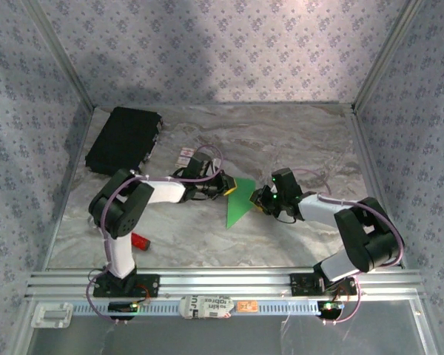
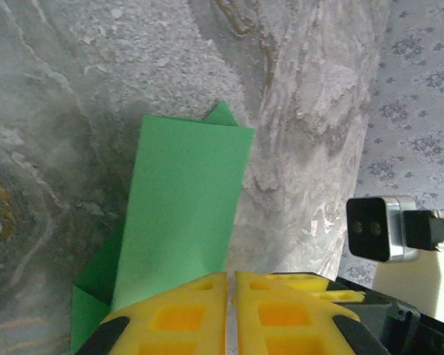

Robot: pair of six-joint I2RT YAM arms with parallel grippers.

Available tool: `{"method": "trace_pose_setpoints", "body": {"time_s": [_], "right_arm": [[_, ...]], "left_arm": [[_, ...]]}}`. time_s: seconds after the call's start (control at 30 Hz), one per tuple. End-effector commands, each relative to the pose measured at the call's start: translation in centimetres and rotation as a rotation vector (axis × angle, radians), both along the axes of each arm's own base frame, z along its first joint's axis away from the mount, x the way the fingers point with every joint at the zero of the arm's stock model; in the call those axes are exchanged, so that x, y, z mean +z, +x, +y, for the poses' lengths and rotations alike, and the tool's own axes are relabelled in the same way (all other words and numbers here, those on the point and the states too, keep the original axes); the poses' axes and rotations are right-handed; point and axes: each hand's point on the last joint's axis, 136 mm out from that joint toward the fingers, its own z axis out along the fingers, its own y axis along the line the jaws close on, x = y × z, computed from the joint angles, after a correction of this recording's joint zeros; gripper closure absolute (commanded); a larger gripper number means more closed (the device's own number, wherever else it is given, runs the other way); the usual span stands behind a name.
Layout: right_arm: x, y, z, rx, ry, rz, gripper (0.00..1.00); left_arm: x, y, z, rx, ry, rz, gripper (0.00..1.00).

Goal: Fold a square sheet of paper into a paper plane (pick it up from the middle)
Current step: Fold the wing for the fifth time at the center of the table.

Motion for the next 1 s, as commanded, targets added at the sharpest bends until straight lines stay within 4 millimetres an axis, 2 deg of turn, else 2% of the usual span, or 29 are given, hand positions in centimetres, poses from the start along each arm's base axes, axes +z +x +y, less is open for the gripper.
{"method": "trace_pose_setpoints", "body": {"time_s": [0.0,0.3,0.4,0.67,0.83,0.97], "right_arm": [[0.7,0.5,0.3,0.028,0.009,-0.019,0.71],[0.3,0.4,-0.6,0.038,-0.003,0.000,0.67],[0.2,0.4,-0.9,0.039,0.007,0.007,0.64],[0.6,0.4,-0.5,0.075,0.037,0.009,0.60],[0.5,0.1,0.0,0.105,0.053,0.019,0.60],[0.9,0.6,-0.5,0.146,-0.006,-0.011,0.60]], "left_arm": [[-1.1,-0.3,-0.4,-0.034,0.023,0.018,0.90],[-5.1,-1.9,0.9,-0.047,0.097,0.092,0.92],[-5.8,-2.7,1.4,-0.054,0.108,0.107,0.92],[-6.5,-5.1,2.3,-0.110,0.099,0.134,0.94],[-6.3,-5.7,2.5,-0.115,0.082,0.133,0.95],[-6.2,-5.8,2.5,-0.119,0.078,0.134,0.95]]}}
